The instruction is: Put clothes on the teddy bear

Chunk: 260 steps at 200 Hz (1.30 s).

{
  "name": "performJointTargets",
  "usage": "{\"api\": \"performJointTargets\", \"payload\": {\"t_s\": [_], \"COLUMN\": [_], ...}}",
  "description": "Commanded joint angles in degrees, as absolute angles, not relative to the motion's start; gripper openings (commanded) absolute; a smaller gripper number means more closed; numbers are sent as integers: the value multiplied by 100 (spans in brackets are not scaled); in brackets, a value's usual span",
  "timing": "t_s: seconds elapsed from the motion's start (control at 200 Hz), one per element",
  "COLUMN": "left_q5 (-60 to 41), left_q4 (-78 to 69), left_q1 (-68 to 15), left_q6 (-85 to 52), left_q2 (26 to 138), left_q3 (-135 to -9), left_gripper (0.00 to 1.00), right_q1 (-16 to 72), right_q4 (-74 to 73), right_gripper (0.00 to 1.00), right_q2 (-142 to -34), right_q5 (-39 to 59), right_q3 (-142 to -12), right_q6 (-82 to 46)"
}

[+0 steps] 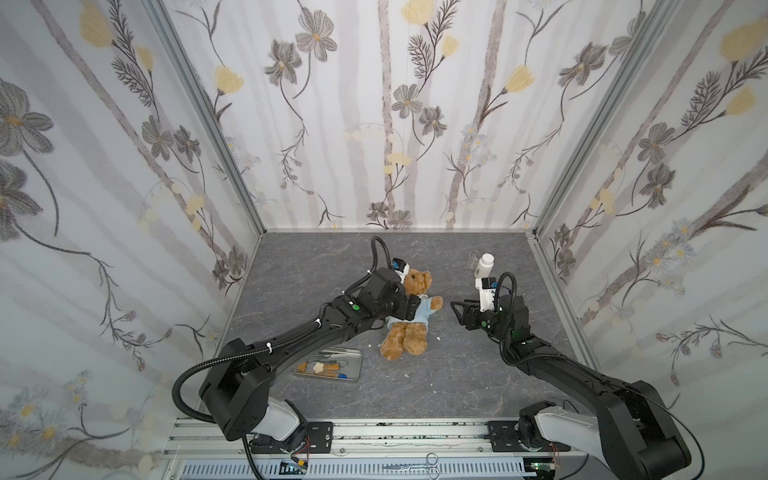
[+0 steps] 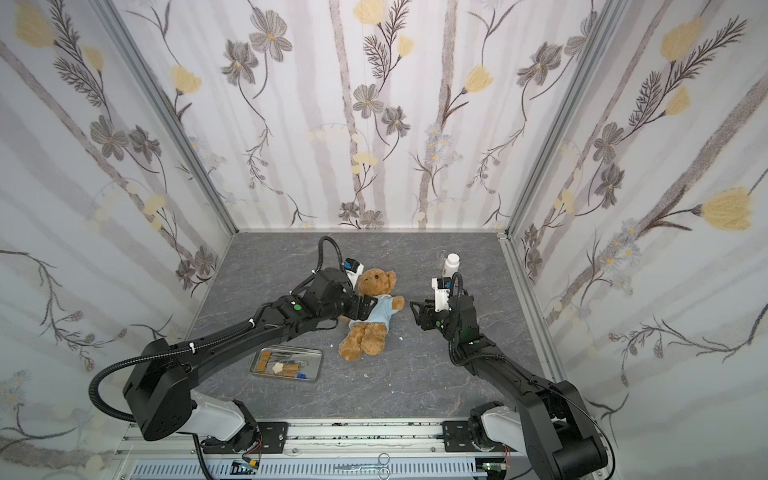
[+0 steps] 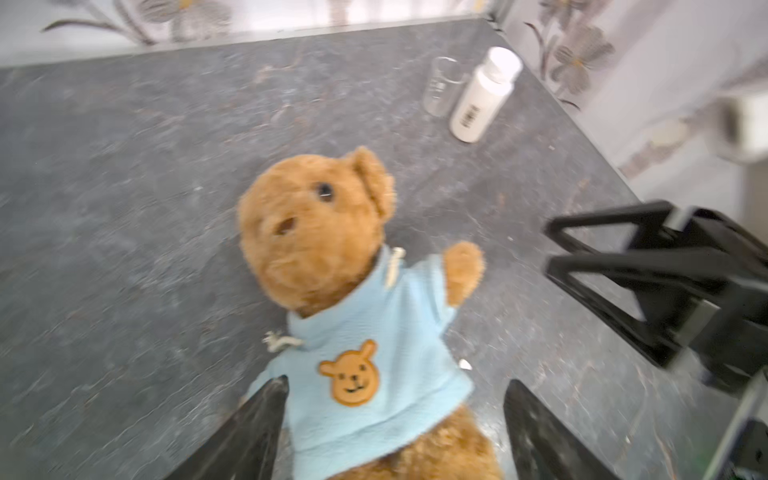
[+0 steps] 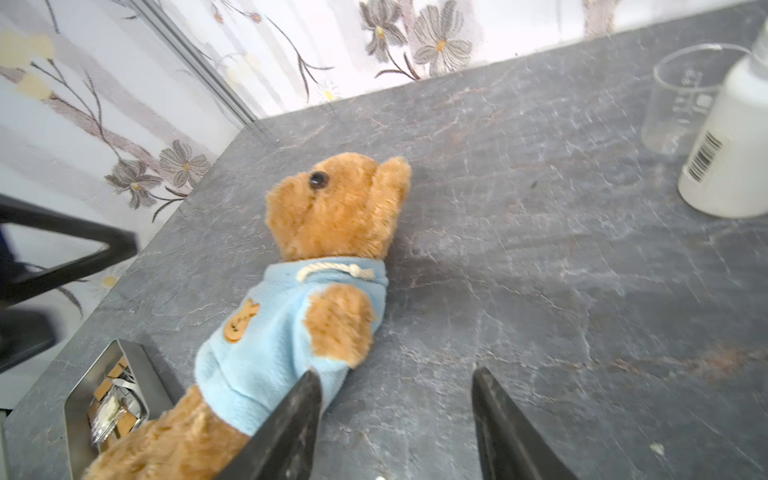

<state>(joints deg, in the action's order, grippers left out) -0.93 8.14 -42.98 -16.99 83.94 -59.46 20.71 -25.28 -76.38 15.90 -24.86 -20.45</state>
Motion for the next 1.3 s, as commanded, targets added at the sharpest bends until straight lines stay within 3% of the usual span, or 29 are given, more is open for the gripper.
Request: {"api": "performJointTargets", "payload": {"t_s": [0.0, 0.145, 0.31, 0.619, 0.869, 1.024, 1.069, 1.194, 1.254, 1.294], "left_q5": [-8, 355, 573, 726, 1431, 2283, 2523, 2845, 2908, 2947], "left_q4": [593, 321, 76, -393, -691, -1516, -1904, -2895, -3125, -3236], "left_q1": [-3841, -3591, -3547, -3524, -3432, -3201, -3090, -2583, -2267, -2052], "left_q6": [-2489, -2493, -2490, -2633, -2270, -1806, -1711, -1542, -1442, -1362], "left_q2": [8355, 8221, 8011, 7842, 7550, 6967, 6763, 6298, 6185, 6155], "left_q3": [-5765, -5494, -5092, -4514, -4327, -3845, -3590, -2918, -2698, -2586], "left_gripper": [82, 83, 83, 84, 87, 91, 92, 100, 100, 100], "right_q1": [2580, 3017, 2815, 2366, 2040, 2030, 2017, 1979, 1935, 1888], "right_q4": [-2401, -2432, -2791, -2831, -1911, -1369, -1353, -1673, -1998, -2187], "right_gripper": [57, 45, 29, 30, 48, 60, 70, 85, 98, 100], "right_q2": [-7765, -8690, -9588, -9947, -9025, -8071, -7807, -7152, -6931, -6816], "right_q5": [1066, 1203, 1807, 1822, 1282, -235, -803, -2257, -2781, -3068], "right_q3": [-2912, -3622, -3616, -3621, -3786, -3696, -3604, -3207, -2978, -2839], "right_q6": [-1931, -1804, -2261, -2206, -1608, -1061, -967, -694, -507, -397]}}
